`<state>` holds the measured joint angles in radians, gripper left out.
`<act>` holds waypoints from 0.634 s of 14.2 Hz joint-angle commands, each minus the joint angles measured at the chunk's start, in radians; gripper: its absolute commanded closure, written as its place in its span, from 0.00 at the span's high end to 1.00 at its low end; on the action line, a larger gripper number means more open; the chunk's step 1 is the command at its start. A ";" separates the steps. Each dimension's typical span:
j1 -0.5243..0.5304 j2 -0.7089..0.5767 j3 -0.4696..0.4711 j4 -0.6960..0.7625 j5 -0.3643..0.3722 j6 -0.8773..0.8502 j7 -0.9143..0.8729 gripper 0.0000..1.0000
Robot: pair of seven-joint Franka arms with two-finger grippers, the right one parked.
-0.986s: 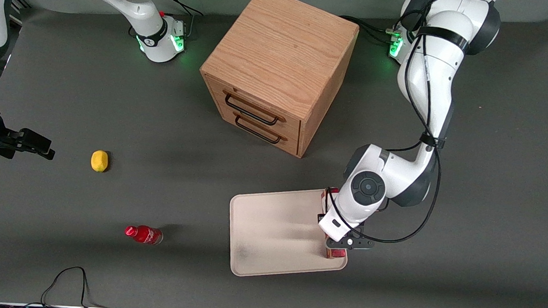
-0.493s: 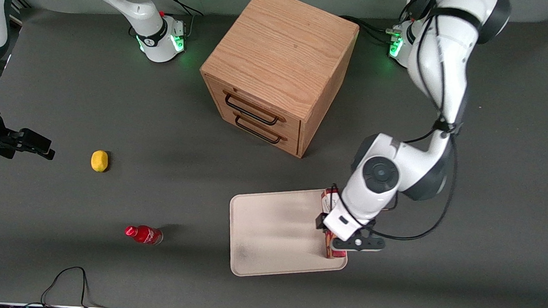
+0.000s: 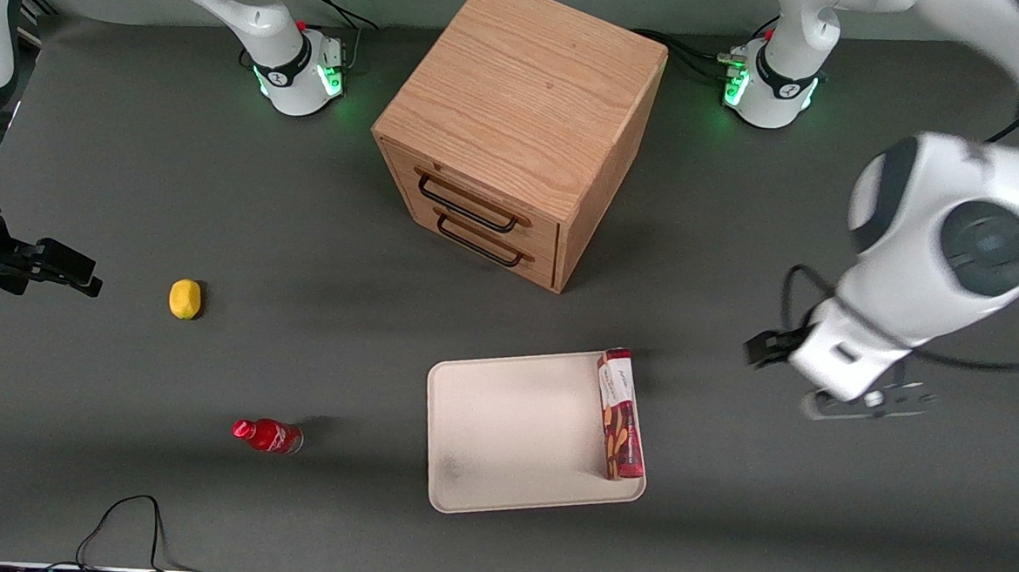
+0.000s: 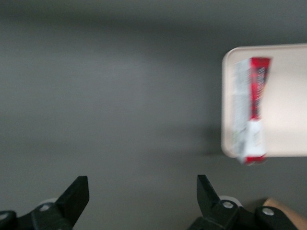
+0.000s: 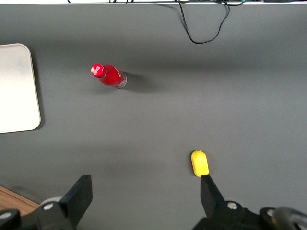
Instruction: Place red cookie box on tray
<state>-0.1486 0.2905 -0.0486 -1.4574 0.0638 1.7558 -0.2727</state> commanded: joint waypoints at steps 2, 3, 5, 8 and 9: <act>0.124 -0.311 -0.002 -0.311 -0.009 0.016 0.193 1.00; 0.141 -0.353 -0.002 -0.326 -0.010 0.008 0.196 1.00; 0.155 -0.422 -0.002 -0.330 -0.019 -0.042 0.208 1.00; 0.155 -0.448 -0.002 -0.331 -0.051 -0.059 0.220 1.00; 0.155 -0.450 -0.004 -0.330 -0.068 -0.058 0.231 1.00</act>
<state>-0.0008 -0.1427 -0.0457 -1.7600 0.0247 1.6965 -0.0731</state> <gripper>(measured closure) 0.000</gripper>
